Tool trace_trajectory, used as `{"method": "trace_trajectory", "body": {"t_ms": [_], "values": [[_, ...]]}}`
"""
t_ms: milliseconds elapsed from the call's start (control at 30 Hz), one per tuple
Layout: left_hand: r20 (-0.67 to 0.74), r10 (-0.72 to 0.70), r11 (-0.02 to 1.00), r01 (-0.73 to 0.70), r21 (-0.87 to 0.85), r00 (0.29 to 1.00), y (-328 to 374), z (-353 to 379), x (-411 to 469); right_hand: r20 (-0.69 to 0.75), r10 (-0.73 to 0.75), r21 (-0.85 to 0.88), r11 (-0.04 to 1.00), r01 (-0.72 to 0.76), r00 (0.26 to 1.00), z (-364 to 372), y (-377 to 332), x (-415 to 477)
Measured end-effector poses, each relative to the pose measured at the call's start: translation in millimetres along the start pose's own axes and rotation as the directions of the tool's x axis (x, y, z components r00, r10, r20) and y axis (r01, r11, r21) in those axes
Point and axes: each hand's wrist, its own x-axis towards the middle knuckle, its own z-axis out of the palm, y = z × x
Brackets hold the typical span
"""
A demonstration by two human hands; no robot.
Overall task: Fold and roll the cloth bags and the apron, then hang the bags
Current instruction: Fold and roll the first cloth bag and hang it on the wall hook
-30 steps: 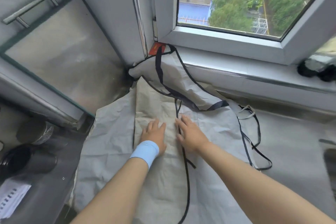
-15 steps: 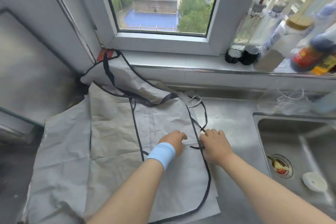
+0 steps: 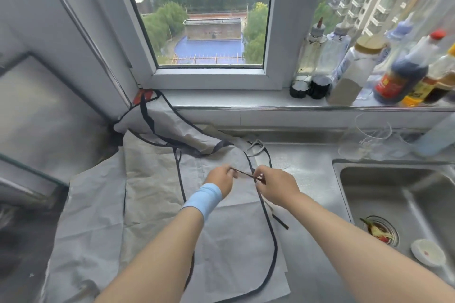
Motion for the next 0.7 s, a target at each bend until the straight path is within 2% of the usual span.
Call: {"method": "trace_trajectory", "body": {"t_ms": [33, 100, 167, 233, 267, 333, 400, 467, 533, 600, 700], "values": [[-0.094, -0.018, 0.999, 0.015, -0.033, 0.995, -4, -15, 0, 0.018, 0.02, -0.02, 1.0, -0.02, 1.0, -2, 0, 2], [-0.247, -0.08, 0.997, 0.077, -0.021, 0.966, -16, -42, 0, 0.028, 0.028, 0.06, 0.998, -0.029, 0.999, -2, -2, 6], [-0.29, -0.194, 0.966, 0.234, 0.11, 0.937, -32, -63, -2, -0.013, 0.037, 0.148, 0.988, -0.035, 0.999, 2, -8, 9], [-0.227, -0.346, 0.858, 0.405, 0.316, 0.91, -50, -74, -6, -0.02, 0.091, 0.167, 0.982, -0.087, 0.996, 7, -14, 13], [-0.167, -0.408, 0.782, 0.438, 0.444, 0.897, -60, -76, -8, 0.018, 0.119, 0.156, 0.98, -0.121, 0.993, 11, -16, 14], [-0.032, -0.491, 0.636, 0.383, 0.67, 0.871, -76, -71, -12, 0.141, 0.173, 0.12, 0.974, -0.19, 0.975, 21, -17, 13], [0.03, -0.513, 0.561, 0.309, 0.768, 0.858, -87, -61, -15, 0.23, 0.231, 0.086, 0.963, -0.256, 0.945, 31, -16, 10], [0.002, -0.438, 0.583, 0.282, 0.762, 0.899, -88, -52, -16, 0.245, 0.286, 0.091, 0.945, -0.315, 0.926, 41, -14, 6], [-0.006, -0.304, 0.7, 0.227, 0.677, 0.953, -84, -39, -13, 0.215, 0.335, 0.127, 0.922, -0.367, 0.917, 50, -14, 7], [0.066, -0.198, 0.813, 0.126, 0.569, 0.978, -75, -20, -10, 0.224, 0.385, 0.213, 0.877, -0.431, 0.895, 53, -15, 8], [0.171, -0.126, 0.871, 0.026, 0.49, 0.977, -63, 3, -8, 0.282, 0.435, 0.354, 0.781, -0.514, 0.855, 53, -13, 12]]}}
